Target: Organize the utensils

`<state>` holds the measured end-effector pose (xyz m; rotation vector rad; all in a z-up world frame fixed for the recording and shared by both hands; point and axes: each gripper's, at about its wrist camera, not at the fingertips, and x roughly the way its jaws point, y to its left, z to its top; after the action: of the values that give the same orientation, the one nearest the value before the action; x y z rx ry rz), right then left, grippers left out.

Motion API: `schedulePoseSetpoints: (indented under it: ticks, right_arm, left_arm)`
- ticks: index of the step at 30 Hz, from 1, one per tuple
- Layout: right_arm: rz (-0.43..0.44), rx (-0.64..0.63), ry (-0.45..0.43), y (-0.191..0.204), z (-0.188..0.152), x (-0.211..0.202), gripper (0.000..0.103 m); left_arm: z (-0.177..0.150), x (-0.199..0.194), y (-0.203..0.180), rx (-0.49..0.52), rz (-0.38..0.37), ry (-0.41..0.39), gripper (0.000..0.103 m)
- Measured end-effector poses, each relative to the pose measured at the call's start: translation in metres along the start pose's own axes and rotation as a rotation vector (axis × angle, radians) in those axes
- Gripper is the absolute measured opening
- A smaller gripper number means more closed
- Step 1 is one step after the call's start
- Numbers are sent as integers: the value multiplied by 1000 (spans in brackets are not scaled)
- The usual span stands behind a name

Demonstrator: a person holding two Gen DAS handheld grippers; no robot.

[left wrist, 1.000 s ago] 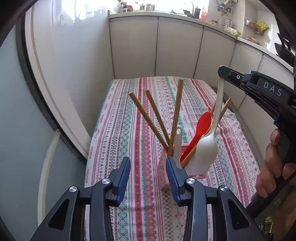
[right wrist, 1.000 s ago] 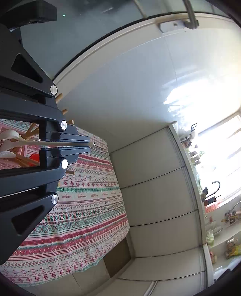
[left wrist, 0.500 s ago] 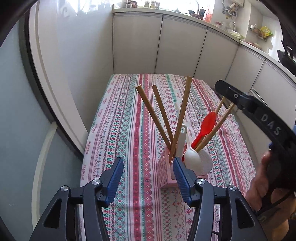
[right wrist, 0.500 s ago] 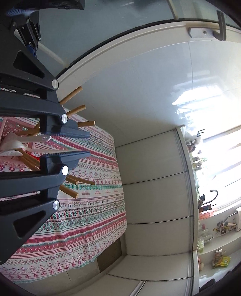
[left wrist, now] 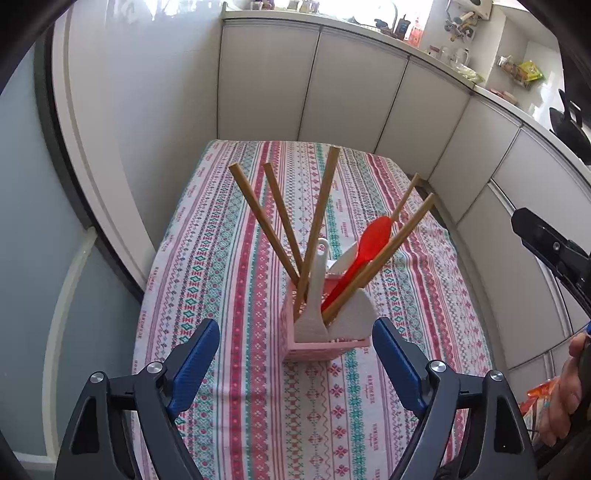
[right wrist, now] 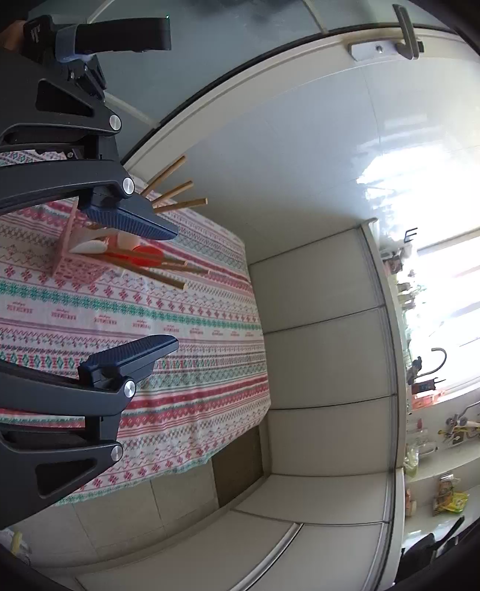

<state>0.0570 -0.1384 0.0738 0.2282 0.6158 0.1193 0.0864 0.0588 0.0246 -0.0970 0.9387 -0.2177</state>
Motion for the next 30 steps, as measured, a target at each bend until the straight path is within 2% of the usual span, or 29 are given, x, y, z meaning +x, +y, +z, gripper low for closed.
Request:
schedulePoseSetpoints:
  ticks: [10, 16, 24, 30]
  right_arm:
    - [-117, 35, 179, -35, -33, -36, 73]
    - [-154, 41, 290, -49, -61, -47, 82]
    - [-169, 18, 352, -44, -73, -54, 85]
    - [-192, 4, 367, -42, -74, -59, 85]
  left_arm:
    - [-19, -12, -22, 25, 33, 25, 92]
    - [-35, -20, -30, 23, 65, 48, 99]
    - [-49, -23, -41, 38, 78, 68, 100]
    - [-52, -23, -38, 33, 82, 78, 101]
